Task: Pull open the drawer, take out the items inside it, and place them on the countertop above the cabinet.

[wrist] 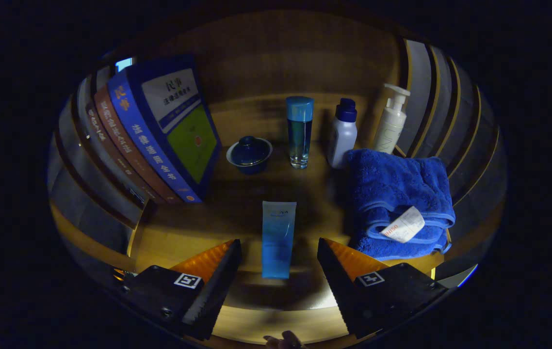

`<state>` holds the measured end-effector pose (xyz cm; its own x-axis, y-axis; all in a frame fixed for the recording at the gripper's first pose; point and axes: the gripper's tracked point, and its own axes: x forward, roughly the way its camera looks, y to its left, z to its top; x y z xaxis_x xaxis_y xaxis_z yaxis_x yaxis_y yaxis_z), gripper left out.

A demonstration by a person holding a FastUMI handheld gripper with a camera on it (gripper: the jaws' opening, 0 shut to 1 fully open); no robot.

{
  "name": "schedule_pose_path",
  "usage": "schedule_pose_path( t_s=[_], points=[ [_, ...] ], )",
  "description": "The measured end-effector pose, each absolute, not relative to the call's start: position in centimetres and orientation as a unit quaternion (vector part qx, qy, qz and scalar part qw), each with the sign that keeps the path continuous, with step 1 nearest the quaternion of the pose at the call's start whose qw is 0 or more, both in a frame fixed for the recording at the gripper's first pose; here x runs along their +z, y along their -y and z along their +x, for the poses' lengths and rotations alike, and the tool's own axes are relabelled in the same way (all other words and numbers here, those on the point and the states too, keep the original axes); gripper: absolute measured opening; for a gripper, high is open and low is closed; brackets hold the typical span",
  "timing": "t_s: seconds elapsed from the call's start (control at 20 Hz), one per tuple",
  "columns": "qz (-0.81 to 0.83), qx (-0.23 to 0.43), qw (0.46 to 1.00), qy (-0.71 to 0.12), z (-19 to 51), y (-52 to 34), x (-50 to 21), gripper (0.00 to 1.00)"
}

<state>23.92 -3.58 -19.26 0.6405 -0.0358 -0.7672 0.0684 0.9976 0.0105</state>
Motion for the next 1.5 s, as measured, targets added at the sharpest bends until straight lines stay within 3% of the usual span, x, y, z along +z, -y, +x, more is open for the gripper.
schedule_pose_path(
  t_s=[0.35, 0.8, 1.2, 1.5],
  points=[
    [0.026, -0.017, 0.930, -0.366, 16.8, 2.6, -15.0, 1.00],
    [0.014, 0.000, 0.972, -0.233, 4.9, 2.0, -10.2, 1.00],
    [0.019, 0.012, 0.986, -0.163, -4.1, 1.3, -14.2, 1.00],
    [0.039, -0.014, 0.983, -0.181, -8.4, 2.7, -20.6, 1.00]
  ],
)
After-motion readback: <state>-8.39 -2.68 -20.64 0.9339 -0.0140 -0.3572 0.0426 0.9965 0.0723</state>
